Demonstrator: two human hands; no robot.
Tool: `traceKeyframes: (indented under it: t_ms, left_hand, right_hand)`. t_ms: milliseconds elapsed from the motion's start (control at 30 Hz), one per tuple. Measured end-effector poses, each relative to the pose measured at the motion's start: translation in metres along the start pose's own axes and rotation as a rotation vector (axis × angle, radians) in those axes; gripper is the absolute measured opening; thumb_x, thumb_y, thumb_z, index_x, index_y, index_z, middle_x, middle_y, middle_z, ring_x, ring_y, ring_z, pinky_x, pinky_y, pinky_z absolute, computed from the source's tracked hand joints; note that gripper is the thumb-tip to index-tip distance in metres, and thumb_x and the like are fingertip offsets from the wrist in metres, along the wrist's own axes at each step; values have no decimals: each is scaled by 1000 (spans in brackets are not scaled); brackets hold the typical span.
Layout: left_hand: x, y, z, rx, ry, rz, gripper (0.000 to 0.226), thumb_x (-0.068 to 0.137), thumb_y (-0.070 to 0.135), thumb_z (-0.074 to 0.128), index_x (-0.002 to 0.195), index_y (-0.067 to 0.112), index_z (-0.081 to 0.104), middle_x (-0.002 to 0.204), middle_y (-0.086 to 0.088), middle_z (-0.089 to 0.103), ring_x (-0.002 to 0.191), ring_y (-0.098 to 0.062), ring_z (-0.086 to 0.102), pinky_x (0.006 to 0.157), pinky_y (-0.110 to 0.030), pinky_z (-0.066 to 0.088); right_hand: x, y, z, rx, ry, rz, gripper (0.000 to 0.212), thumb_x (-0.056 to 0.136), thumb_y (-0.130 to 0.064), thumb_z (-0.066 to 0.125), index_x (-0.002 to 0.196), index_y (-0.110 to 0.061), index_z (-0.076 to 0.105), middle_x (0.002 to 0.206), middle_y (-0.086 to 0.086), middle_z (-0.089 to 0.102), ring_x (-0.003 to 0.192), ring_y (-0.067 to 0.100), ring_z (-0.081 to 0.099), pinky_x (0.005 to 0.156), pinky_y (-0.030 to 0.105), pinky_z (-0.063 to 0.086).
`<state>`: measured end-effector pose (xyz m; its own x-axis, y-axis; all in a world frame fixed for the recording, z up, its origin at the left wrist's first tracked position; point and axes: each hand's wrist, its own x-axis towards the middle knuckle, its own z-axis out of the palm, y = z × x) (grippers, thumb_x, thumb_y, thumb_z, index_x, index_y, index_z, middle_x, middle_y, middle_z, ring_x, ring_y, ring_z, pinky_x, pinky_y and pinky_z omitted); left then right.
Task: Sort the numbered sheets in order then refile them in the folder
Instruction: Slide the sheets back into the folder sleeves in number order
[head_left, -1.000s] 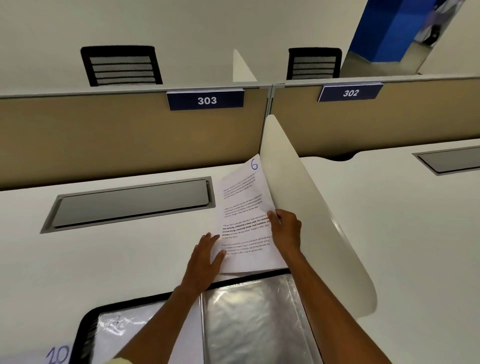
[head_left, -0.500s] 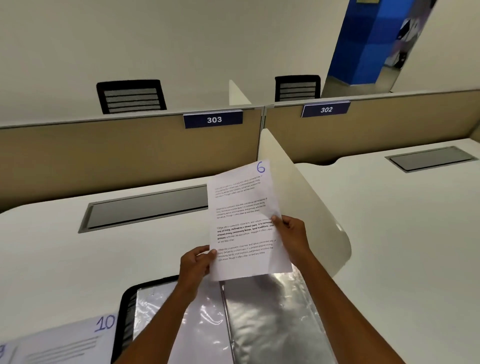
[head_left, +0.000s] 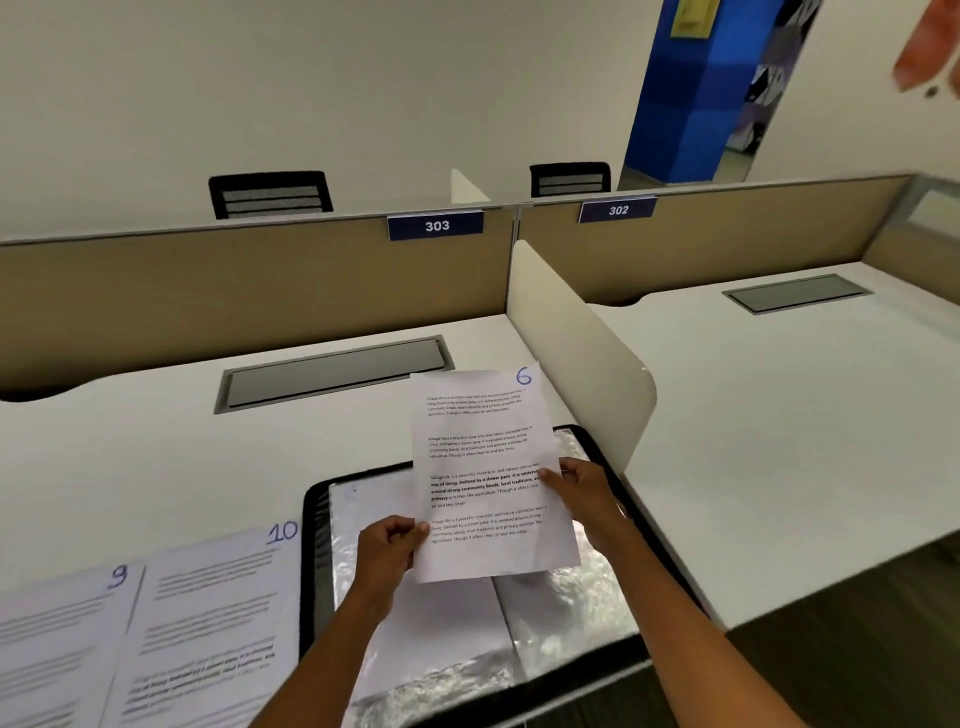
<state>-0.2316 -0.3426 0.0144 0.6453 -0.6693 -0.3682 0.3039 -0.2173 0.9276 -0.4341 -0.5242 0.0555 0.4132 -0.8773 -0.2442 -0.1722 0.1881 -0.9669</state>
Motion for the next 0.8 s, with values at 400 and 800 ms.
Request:
traceKeyframes:
  t_ms: [400,800]
  left_hand:
    - [-74,-38,-4,58,35,21,10,86,7,73,82,0,66,83,-20,69,76,-29,61,72,-46,55]
    - [-137,-71,48,-131,-150,-149,14,83,-7,69,87,-1,57,100,-17,73,94,-34,71,84,-49,57]
  right_hand:
    - [-145,48,-21,253,134,273,28,88,-15,74,113,-5,66,110,14,72,99,29,70,71,35,60]
    - [-216,82,-15,766,233,290,46,83,-3,75,125,-15,60,119,14,70,114,31,63,79,42,59]
